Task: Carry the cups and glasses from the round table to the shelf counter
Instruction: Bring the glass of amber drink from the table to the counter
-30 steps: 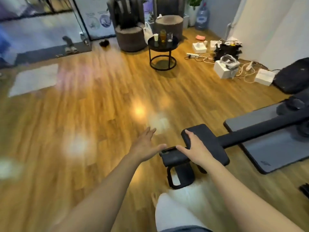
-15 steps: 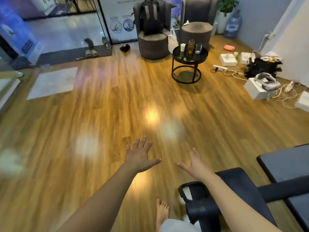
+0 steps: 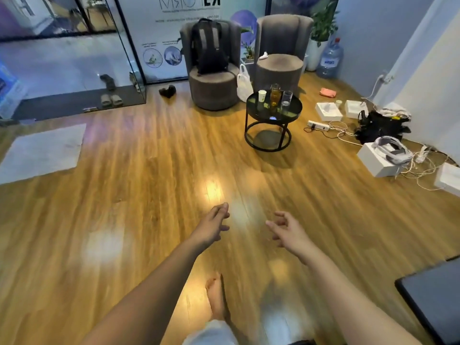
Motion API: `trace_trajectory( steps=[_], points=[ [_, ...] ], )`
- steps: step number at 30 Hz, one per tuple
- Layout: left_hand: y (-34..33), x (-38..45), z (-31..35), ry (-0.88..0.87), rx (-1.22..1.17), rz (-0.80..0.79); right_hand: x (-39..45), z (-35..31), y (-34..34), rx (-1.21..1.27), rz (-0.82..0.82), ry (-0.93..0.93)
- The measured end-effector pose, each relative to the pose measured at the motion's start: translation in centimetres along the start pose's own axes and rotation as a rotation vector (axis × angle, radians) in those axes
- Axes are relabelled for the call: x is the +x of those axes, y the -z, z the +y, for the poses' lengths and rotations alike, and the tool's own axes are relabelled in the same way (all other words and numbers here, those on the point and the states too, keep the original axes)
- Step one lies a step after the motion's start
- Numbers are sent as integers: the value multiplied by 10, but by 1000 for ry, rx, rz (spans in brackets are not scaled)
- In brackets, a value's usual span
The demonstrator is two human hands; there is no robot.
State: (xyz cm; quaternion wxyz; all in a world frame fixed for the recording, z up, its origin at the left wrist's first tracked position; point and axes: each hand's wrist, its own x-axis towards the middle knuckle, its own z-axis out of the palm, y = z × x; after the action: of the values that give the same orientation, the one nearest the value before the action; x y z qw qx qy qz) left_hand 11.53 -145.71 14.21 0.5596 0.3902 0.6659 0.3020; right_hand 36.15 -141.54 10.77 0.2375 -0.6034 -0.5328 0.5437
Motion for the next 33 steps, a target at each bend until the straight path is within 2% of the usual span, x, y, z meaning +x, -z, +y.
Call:
trace_trajectory(
  steps=[8, 15, 18, 24, 29, 33],
  points=[
    [57, 176, 119, -38, -23, -71, 161, -94, 24, 183, 191, -38],
    [66, 320, 203, -20, -50, -117, 276, -151, 58, 414, 323, -74],
    [59, 386, 236, 5, -85, -142, 332, -168, 80, 494, 332, -85],
    [46, 526, 325, 20, -158, -118, 483, -213, 141, 468, 369, -126],
    [45, 625, 407, 39, -236, -40, 605, -272, 192, 412, 314, -107],
    [46, 692, 444, 38, -230, 16, 686, -303, 213, 339, 259, -128]
  ],
)
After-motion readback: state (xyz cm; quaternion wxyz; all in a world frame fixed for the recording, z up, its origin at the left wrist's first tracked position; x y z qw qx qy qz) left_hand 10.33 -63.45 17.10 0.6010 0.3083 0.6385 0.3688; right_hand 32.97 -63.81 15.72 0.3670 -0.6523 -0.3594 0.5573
